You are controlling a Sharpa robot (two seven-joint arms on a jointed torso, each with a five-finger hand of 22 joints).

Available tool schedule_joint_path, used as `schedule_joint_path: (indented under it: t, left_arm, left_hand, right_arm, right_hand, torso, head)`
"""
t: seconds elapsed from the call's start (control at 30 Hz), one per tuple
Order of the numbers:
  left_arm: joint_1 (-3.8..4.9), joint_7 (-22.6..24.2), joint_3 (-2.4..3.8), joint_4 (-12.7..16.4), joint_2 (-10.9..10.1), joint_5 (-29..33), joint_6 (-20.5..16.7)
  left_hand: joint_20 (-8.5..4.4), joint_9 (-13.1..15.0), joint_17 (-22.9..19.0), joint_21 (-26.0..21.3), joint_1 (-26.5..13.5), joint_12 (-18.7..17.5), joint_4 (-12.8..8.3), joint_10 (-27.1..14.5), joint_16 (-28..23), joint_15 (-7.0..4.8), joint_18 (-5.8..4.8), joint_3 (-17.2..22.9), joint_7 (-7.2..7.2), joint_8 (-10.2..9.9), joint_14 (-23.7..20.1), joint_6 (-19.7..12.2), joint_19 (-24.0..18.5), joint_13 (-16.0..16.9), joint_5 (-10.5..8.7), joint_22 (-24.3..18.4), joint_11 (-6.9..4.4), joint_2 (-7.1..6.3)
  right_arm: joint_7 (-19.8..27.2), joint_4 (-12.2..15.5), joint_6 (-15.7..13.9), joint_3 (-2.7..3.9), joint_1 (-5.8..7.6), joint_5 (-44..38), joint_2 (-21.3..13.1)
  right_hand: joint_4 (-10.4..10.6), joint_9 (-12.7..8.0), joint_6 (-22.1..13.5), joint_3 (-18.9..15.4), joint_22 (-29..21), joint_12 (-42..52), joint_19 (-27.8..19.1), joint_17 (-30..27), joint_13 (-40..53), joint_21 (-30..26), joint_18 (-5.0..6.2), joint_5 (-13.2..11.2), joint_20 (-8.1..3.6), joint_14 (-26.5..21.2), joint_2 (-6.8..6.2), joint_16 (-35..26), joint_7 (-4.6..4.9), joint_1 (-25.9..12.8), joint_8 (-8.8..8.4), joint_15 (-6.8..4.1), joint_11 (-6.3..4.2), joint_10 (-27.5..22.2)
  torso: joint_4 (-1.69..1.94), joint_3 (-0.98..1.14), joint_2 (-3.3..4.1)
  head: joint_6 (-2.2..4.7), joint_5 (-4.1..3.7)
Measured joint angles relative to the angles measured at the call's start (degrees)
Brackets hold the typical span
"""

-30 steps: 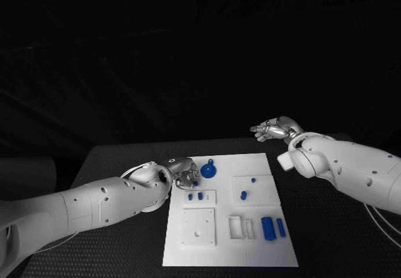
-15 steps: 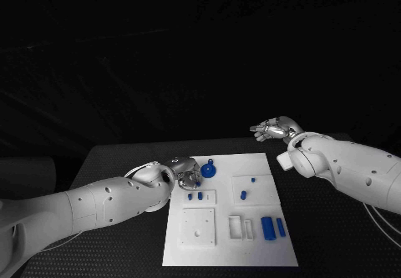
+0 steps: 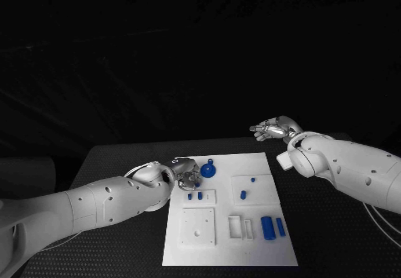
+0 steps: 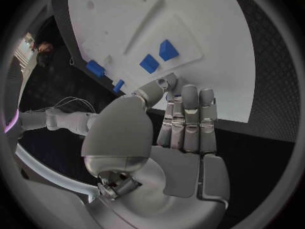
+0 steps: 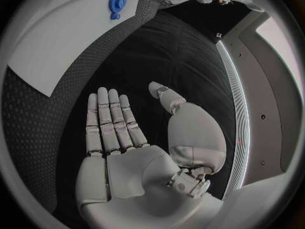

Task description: Assemble the parts on the task board

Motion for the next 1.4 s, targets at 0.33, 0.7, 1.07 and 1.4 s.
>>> schedule_joint_path:
  t: [0.33,0.7,1.07,1.4]
  left_arm:
    - [0.09,-0.7,0.01,-0.3,0.3,-1.0,1.3]
    - [0.09,-0.8,0.01,-0.5,0.5,-1.4,1.2]
    - [-0.21,0.4,-0.21,0.0,-0.3,-1.0,-0.9]
    - [-0.27,3.4,-0.17,0.7,-1.7,0.8,-3.9]
  left_hand:
    - [0.00,-0.1,0.0,0.0,0.0,0.0,0.0,0.0,0.0,0.00,-0.01,0.0,0.12,0.0,0.0,0.1,0.0,-0.1,0.00,0.0,0.00,0.00]
    - [0.00,0.0,0.0,0.0,0.0,0.0,0.0,0.0,0.0,0.01,-0.01,0.0,0.12,0.0,0.0,0.1,0.0,-0.1,0.00,0.0,0.00,0.00]
    - [-0.21,-1.1,0.0,0.0,0.5,-1.2,-0.2,-1.1,0.0,0.39,0.00,0.2,1.82,-2.2,0.0,-3.2,0.2,-0.2,-0.22,0.0,0.62,-1.57]
    - [-0.19,-1.1,-0.1,-0.2,0.2,-1.9,-0.5,-2.7,-0.4,1.12,0.65,-0.1,2.43,-2.6,-0.7,-4.3,0.2,-0.4,-0.73,0.0,1.39,-4.35]
  right_arm:
    - [0.0,0.0,0.0,0.00,-0.01,0.0,0.0]
    - [0.0,0.0,0.0,0.00,-0.01,0.0,0.0]
    - [0.0,-0.1,0.0,0.00,-0.01,0.0,0.0]
    - [0.0,0.0,0.1,0.00,-0.02,-0.2,-0.2]
  right_hand:
    - [0.0,0.0,0.0,0.0,0.0,0.0,0.0,0.0,0.0,0.0,0.00,0.0,0.00,0.0,0.00,0.0,0.00,0.0,0.00,0.00,0.00,0.0]
    - [0.0,0.0,0.0,0.0,0.0,0.2,0.0,0.0,0.0,0.0,0.00,0.0,0.00,0.0,0.00,0.0,0.00,0.0,0.00,0.00,0.00,0.0]
    - [0.0,0.0,0.0,0.0,0.0,0.2,0.0,0.0,0.0,0.0,0.00,0.0,0.00,0.0,0.00,0.0,0.00,0.0,0.00,0.00,0.00,0.0]
    - [-0.2,-0.1,0.0,-0.2,0.1,0.2,0.0,0.0,-0.1,-0.2,0.00,0.0,0.00,0.0,0.00,0.0,0.00,0.0,0.00,0.00,0.00,0.0]
  torso:
    - [-0.03,0.00,-0.01]
    - [0.03,-0.02,0.00]
    - [-0.01,-0.02,0.01]
    - [-0.03,0.01,-0.01]
  head:
    - [-0.16,0.02]
    - [0.00,-0.04]
    - [0.15,0.01]
    - [0.42,-0.08]
